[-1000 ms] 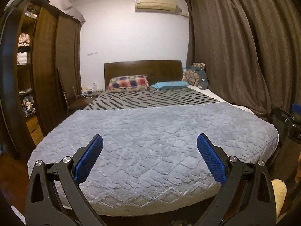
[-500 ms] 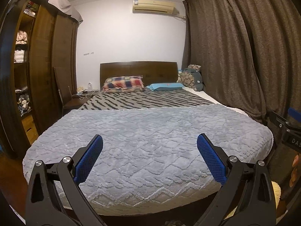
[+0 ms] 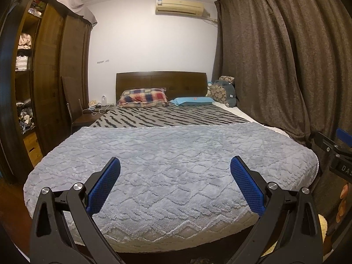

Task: Collect trash

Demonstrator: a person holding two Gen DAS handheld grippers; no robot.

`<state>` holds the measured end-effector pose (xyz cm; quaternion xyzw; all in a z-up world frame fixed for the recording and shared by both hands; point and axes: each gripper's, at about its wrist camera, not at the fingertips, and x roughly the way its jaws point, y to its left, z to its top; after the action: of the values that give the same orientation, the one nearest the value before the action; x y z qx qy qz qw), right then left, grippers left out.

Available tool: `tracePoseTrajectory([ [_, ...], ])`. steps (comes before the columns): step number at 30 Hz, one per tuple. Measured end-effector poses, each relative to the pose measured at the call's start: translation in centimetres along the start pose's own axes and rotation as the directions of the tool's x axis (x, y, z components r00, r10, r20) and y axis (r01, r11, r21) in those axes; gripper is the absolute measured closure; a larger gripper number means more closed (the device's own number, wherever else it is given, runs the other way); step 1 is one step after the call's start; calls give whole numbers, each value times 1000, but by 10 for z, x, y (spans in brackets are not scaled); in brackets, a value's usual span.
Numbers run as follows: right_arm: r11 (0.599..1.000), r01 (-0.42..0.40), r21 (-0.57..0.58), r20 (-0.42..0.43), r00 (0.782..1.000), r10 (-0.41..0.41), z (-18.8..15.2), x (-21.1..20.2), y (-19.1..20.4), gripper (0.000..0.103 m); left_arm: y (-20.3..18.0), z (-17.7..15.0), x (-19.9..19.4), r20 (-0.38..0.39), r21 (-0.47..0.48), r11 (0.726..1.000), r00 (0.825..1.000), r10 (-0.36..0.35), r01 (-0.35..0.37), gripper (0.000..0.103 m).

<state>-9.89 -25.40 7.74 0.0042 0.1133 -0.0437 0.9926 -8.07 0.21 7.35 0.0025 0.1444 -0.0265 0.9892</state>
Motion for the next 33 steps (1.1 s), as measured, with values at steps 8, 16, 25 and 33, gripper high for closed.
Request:
tracePoseTrajectory([
  [8,1000,-3,1,4,1000,2,1,0,1,3,2,-1,-3,12,-8,1000,1000,8,-8,8],
  [16,1000,-5,0,0,1000,5,-1,0,3,3,2,-2,-5,17,-7,1000,1000,12,-11,8],
  [25,1000,-4,1,-3,1000,4,-1,1,3,3,3,-1,-7,21,-6,1000,1000,12,-12,8],
  [33,1000,-9,1,-5,1000,9,-2,1,3,3,3,-1,-8,21,-4,1000,1000,14,-14,8],
])
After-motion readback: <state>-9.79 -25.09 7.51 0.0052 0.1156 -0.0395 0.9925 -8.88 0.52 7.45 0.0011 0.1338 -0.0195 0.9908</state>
